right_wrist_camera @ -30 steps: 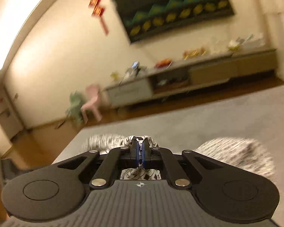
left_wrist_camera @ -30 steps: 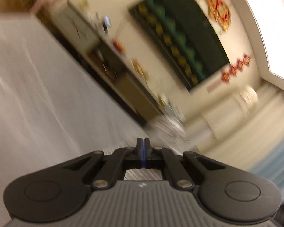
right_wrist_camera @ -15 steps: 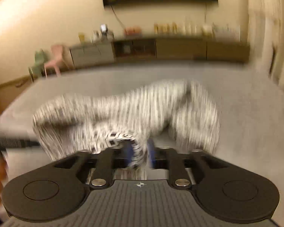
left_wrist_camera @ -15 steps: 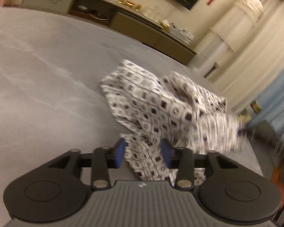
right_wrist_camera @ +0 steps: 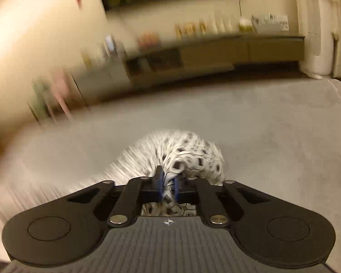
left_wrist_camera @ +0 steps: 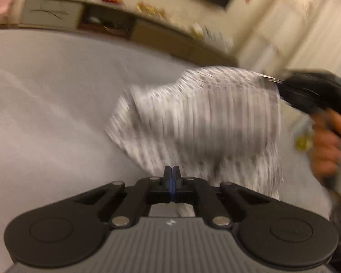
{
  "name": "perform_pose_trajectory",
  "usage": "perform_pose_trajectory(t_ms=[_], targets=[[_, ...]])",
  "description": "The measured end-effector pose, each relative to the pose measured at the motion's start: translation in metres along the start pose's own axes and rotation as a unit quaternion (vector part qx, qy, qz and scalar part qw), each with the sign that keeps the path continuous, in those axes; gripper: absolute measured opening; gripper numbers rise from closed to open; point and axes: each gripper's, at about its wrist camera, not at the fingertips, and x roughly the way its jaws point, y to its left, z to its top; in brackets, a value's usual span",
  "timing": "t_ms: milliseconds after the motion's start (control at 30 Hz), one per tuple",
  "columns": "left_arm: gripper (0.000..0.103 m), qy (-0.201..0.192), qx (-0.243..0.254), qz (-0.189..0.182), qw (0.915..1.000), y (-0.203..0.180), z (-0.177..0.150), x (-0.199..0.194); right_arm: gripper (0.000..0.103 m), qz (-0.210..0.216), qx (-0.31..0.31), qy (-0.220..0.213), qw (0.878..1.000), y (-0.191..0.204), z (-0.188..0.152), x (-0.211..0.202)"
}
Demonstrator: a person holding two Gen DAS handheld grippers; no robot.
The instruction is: Fold clothes
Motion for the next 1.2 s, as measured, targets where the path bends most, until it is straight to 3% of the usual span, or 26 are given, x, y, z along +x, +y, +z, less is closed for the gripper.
perform_pose_trajectory(t_ms=[67,167,200,300,333,367,433,500,567,633,667,700,733,767,833,933,967,1000,1067,1133,1200], targets=[[0.0,-0.032,-0.015,-0.011,0.9993,0.012,0.015,-0.023,0.0,0.047,0.059,-0.067,0.995,-0.004,0.016,-0.054],[0.002,-0.021,-0.019,-0.041,0.9988,0.011,0.013,-0.027,0.0,-0.009,0.088,-0.121,0.989,-0.04,0.0,-0.124],[0.009,-0.006,-0.018,-0.049,0.9986,0.006,0.007,-0.02,0.0,-0.045,0.086,-0.125,0.987,-0.052,-0.009,-0.137],[0.022,0.038,-0.001,-0.053,0.9978,-0.012,-0.017,0.001,0.003,-0.169,0.079,-0.02,0.982,-0.096,-0.057,-0.119],[0.031,0.047,0.008,-0.048,0.9977,-0.018,-0.026,0.005,0.003,-0.188,0.082,0.004,0.979,-0.106,-0.07,-0.117],[0.036,0.05,0.013,-0.045,0.9976,-0.019,-0.031,0.006,0.003,-0.179,0.088,0.004,0.98,-0.106,-0.078,-0.124],[0.055,0.052,0.009,-0.04,0.9978,-0.021,-0.04,0.006,0.02,-0.161,0.098,0.002,0.982,-0.106,-0.094,-0.137],[0.058,0.055,-0.001,-0.035,0.9979,-0.023,-0.044,0.01,0.071,-0.114,0.079,0.01,0.99,-0.087,-0.1,-0.141],[0.061,0.061,-0.024,-0.028,0.9975,-0.016,-0.042,0.019,0.088,-0.055,0.027,0.052,0.997,-0.058,-0.102,-0.129],[0.058,0.059,-0.049,-0.02,0.9969,-0.005,-0.033,0.022,0.085,-0.044,-0.037,0.096,0.994,-0.027,-0.129,-0.123],[0.057,0.052,-0.06,-0.017,0.9967,0.001,-0.028,0.02,0.055,-0.044,-0.07,0.117,0.99,-0.014,-0.14,-0.118],[0.056,0.033,-0.072,-0.017,0.9967,0.008,-0.023,0.01,0.006,-0.042,-0.1,0.129,0.986,0.0,-0.146,-0.114],[0.056,0.01,-0.083,-0.02,0.9963,0.014,-0.017,-0.003,0.006,-0.038,-0.123,0.127,0.983,0.017,-0.149,-0.113],[0.056,-0.016,-0.093,-0.023,0.9953,0.02,-0.01,-0.016,0.005,-0.018,-0.121,0.12,0.985,0.033,-0.15,-0.114],[0.059,-0.074,-0.104,-0.029,0.9914,0.031,0.005,-0.046,0.005,0.077,-0.038,0.085,0.993,0.059,-0.147,-0.127],[0.062,-0.111,-0.101,-0.012,0.9886,0.048,0.014,-0.084,0.01,0.2,0.078,0.068,0.974,0.089,-0.157,-0.136],[0.062,-0.106,-0.098,-0.001,0.9895,0.053,0.013,-0.09,0.028,0.202,0.055,0.094,0.973,0.1,-0.164,-0.13],[0.062,-0.097,-0.096,0.01,0.9906,0.058,0.011,-0.095,0.053,0.202,0.032,0.123,0.971,0.106,-0.17,-0.124],[0.062,-0.068,-0.066,0.015,0.9953,0.051,0.003,-0.092,0.055,0.18,-0.005,0.167,0.969,0.097,-0.17,-0.12],[0.066,-0.037,-0.032,0.019,0.9986,0.041,-0.006,-0.087,0.056,0.109,0.009,0.115,0.987,0.062,-0.144,-0.129],[0.073,0.008,0.033,0.011,0.9993,0.017,-0.022,-0.069,0.076,0.038,0.023,0.061,0.997,0.027,-0.117,-0.138]])
